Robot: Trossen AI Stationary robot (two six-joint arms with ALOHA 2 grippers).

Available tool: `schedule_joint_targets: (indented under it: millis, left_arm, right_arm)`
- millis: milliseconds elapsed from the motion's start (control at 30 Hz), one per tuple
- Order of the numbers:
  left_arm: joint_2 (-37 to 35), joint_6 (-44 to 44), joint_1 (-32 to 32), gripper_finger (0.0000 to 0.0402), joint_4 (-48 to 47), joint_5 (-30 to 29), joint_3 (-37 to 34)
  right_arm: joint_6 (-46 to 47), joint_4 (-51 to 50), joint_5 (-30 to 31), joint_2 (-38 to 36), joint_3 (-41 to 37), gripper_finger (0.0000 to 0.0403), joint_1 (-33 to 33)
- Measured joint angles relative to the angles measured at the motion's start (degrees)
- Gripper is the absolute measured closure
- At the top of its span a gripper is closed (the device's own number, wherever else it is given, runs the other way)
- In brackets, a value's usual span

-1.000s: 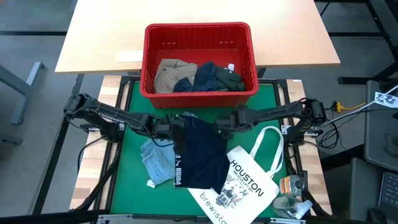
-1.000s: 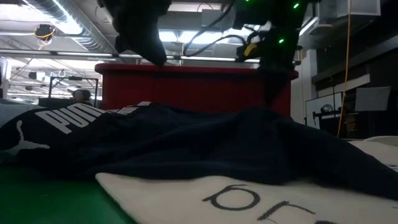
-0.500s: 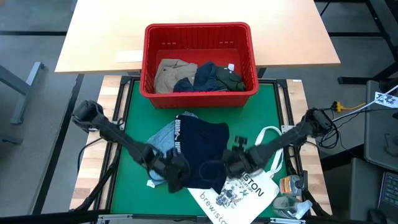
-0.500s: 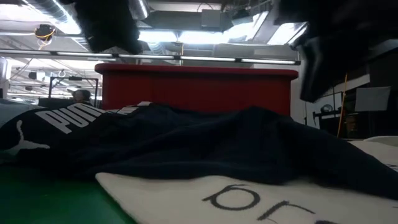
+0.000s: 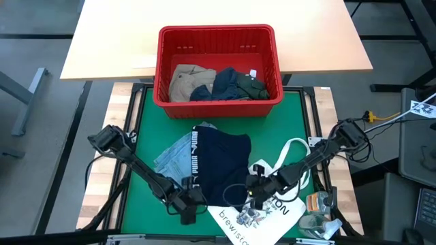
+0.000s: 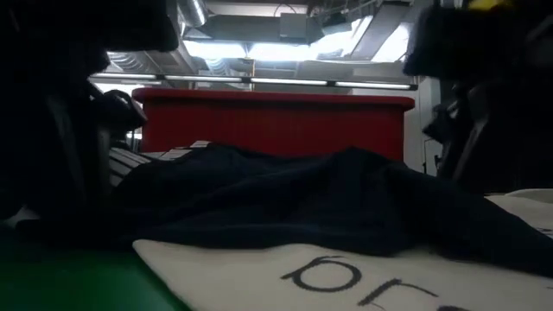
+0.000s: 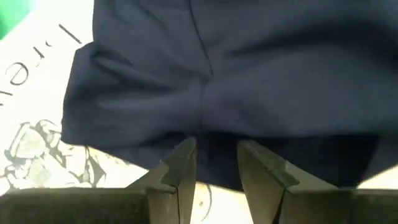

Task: Fold Laundry from Bin
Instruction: Fold the dark blue boxer shorts

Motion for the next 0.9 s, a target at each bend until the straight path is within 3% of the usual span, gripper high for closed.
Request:
schedule_joint_targets:
  millis: [267, 533, 700, 900]
  left_arm:
    - [-0.3, -1.5, 0.0, 0.0320, -6.6, 3.2, 0.2]
    - [-0.3, -1.5, -0.1, 0.0320, -7.6, 6.6, 0.2]
    - [-0.3, -1.5, -0.1, 0.0320, -8.0, 9.0, 0.2]
    - [-0.5, -1.5, -0.1, 0.0320, -8.6, 10.3, 0.1]
  right_arm:
    - [5.2, 1.0, -3.7, -0.3, -4.8, 0.0286, -0.2]
    - [5.6, -1.3, -14.1, -0.2, -1.8, 0.0286, -0.2]
    - [2.9, -8.9, -19.5, -0.1, 1.2, 0.0286, -0.1]
    - [1.1, -17.9, -19.8, 0.0, 3.6, 0.0286, -0.1]
